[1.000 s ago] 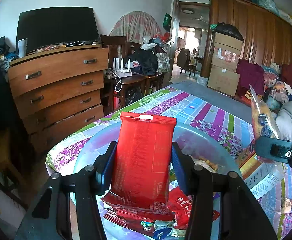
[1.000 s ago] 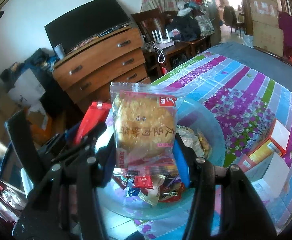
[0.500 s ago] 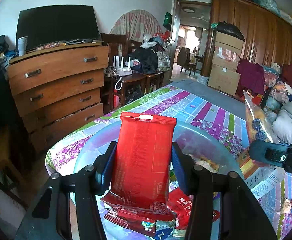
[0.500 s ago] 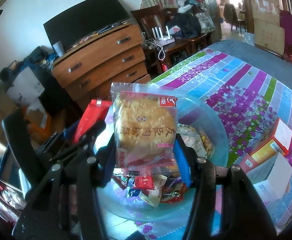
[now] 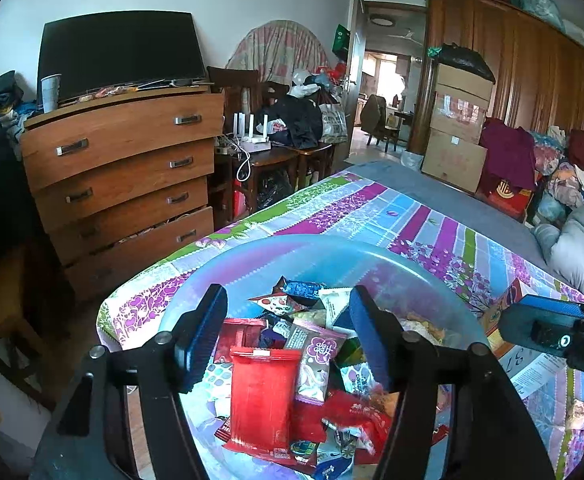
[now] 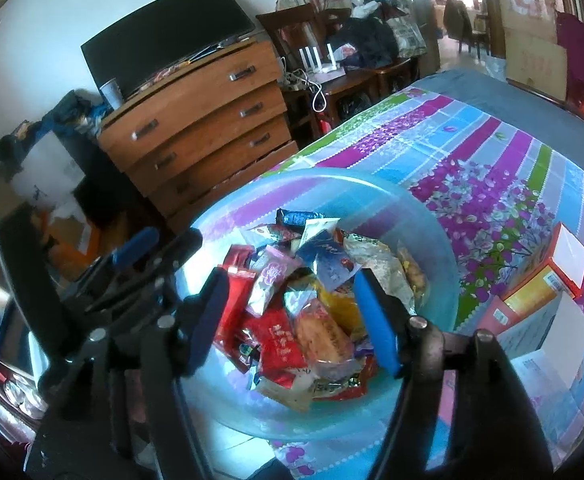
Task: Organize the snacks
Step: 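Open both tools to drop the red packet and cookie into the bowl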
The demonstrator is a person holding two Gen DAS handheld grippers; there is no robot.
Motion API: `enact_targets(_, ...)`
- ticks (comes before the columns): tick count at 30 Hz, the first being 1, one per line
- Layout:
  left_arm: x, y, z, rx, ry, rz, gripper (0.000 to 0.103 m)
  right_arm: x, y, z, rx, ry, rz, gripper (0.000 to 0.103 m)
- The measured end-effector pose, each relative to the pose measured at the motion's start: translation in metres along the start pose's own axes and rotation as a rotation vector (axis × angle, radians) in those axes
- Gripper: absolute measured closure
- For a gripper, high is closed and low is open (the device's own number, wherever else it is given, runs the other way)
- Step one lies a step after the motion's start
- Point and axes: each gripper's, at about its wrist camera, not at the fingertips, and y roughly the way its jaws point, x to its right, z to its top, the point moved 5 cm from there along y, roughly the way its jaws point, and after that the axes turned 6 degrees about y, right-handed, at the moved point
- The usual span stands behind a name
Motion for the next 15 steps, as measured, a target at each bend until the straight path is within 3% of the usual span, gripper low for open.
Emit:
enact_targets(2,0.0,0.0,0.0,-0.002,0.001,0.002,0.036,0.001,-0.002,-0.002,0.003,0.007,0.003,0.037)
enact_targets(3,0.001,0.0,0.0,-0.003,0.003,0.01,0.029,0.001,-0.004,-0.003,0.006,0.009,0.005,0.036)
enact_targets(7,0.004,-0.002,-0.005,-0.003,0.011,0.032,0.026,0.008,-0.012,-0.018,0.021,0.022,0.0,0.03)
enact_targets(15,0.022,-0.011,-0.023,-0.015,0.044,-0.003,0.02,0.055,-0.047,-0.099,0.043,0.155,-0.069,0.026)
